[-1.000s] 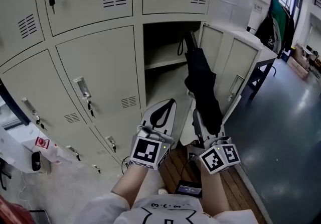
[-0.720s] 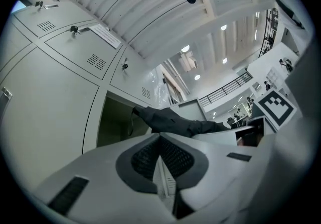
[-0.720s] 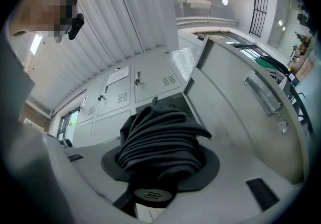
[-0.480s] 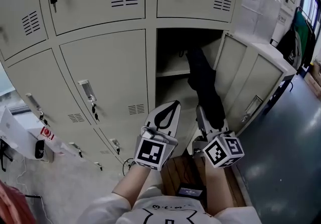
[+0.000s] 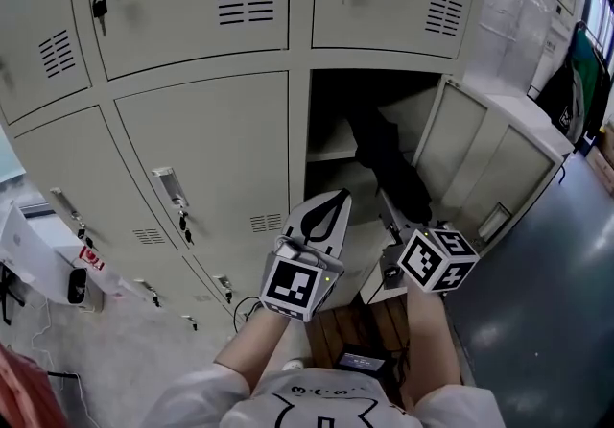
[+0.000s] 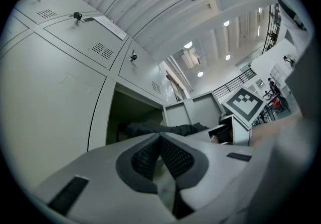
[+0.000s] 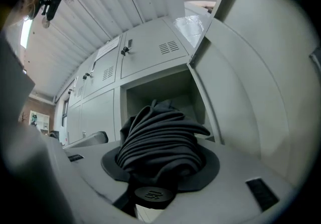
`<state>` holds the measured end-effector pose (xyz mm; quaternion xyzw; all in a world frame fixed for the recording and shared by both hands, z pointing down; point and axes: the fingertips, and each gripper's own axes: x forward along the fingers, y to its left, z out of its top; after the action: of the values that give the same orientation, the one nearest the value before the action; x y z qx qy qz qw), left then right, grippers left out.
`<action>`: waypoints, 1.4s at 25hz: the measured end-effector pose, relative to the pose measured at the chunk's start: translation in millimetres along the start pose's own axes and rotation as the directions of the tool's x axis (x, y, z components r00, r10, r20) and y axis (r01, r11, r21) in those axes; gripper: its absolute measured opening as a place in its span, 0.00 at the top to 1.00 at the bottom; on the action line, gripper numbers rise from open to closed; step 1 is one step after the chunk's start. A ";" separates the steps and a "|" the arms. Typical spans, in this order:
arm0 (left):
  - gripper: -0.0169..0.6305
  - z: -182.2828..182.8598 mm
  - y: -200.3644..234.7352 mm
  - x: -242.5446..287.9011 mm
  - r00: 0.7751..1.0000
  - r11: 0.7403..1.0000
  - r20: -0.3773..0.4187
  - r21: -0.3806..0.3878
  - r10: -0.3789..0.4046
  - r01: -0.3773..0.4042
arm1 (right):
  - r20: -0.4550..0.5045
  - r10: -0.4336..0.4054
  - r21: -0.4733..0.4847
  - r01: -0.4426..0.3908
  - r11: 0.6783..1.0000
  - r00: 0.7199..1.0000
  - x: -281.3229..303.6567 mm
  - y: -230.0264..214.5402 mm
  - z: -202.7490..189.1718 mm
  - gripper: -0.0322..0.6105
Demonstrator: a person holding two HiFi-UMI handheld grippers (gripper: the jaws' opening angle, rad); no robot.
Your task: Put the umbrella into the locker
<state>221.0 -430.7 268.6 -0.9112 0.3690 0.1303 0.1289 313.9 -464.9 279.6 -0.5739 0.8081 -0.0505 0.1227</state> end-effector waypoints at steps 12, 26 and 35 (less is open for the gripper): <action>0.97 1.0 20.6 9.9 1.000 1.000 0.018 -0.015 0.014 -0.013 | -0.177 -0.019 -0.111 0.000 0.994 0.984 62.1 -25.0 7.4 0.64; 0.97 -15.4 22.9 17.7 1.000 1.000 -0.018 -0.023 -0.015 0.015 | -0.354 -0.071 -0.224 -0.010 0.975 0.933 122.3 -31.7 -25.1 0.62; 0.97 -13.5 28.8 21.3 1.000 1.000 -0.012 -0.019 -0.014 0.014 | -0.436 -0.125 -0.276 0.000 0.961 0.891 162.6 -40.8 -30.1 0.55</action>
<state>217.4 -468.8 270.0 -0.9157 0.3620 0.1275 0.1192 292.9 -633.2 295.0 -0.5839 0.7946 -0.0756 -0.1482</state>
